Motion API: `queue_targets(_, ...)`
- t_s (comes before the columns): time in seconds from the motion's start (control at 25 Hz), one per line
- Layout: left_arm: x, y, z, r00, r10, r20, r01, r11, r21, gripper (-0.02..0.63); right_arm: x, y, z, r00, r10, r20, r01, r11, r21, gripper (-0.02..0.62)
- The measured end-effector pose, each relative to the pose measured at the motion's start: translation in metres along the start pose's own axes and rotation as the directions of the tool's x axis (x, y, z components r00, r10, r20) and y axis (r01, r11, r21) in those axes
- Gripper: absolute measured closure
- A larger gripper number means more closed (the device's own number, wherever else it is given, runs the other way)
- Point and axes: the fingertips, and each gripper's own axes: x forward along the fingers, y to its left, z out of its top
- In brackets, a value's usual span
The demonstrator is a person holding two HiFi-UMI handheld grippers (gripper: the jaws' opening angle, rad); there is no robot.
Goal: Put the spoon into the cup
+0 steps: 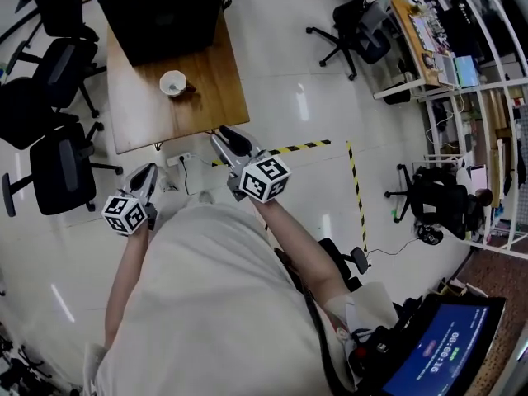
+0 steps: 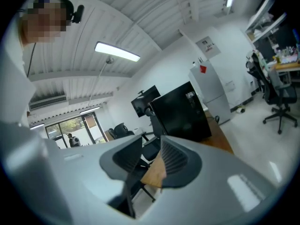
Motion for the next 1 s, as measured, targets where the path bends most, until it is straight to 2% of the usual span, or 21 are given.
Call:
queue_targets(0.24,-0.018,-0.018,-0.003,0.995,0.076,0.065,-0.075,0.997,-0.008,0.604,-0.057,-0.030,-0.010,0.998,-0.055,-0.003,0.055,0.996,-0.077,0.509)
queue_targets(0.36,-0.041,-0.019,-0.004,0.989,0.119,0.083,-0.119,0.993,-0.005,0.605,-0.072,-0.043,-0.005,0.991,-0.126,0.036,0.129,0.986,-0.108,0.509)
queue_targets(0.52,-0.066,-0.007,-0.007,0.982,0.169,0.091,-0.169,0.986,-0.007,0.604,-0.087,-0.061,0.013,0.957,-0.258,0.132,0.278,0.947,-0.161,0.509)
queue_targets(0.64,-0.080,0.008,0.000,0.975,0.195,0.108,-0.194,0.981,-0.020,0.604,-0.098,-0.063,0.021,0.934,-0.310,0.175,0.339,0.926,-0.169,0.509)
queue_targets(0.88,-0.088,0.038,0.030,0.976,0.178,0.126,-0.179,0.984,-0.002,0.604,-0.096,-0.053,0.025,0.880,-0.412,0.235,0.464,0.851,-0.247,0.509)
queue_targets(1.0,-0.093,0.041,0.041,0.984,0.141,0.112,-0.146,0.988,0.039,0.605,-0.086,-0.037,0.022,0.872,-0.428,0.235,0.480,0.842,-0.247,0.509)
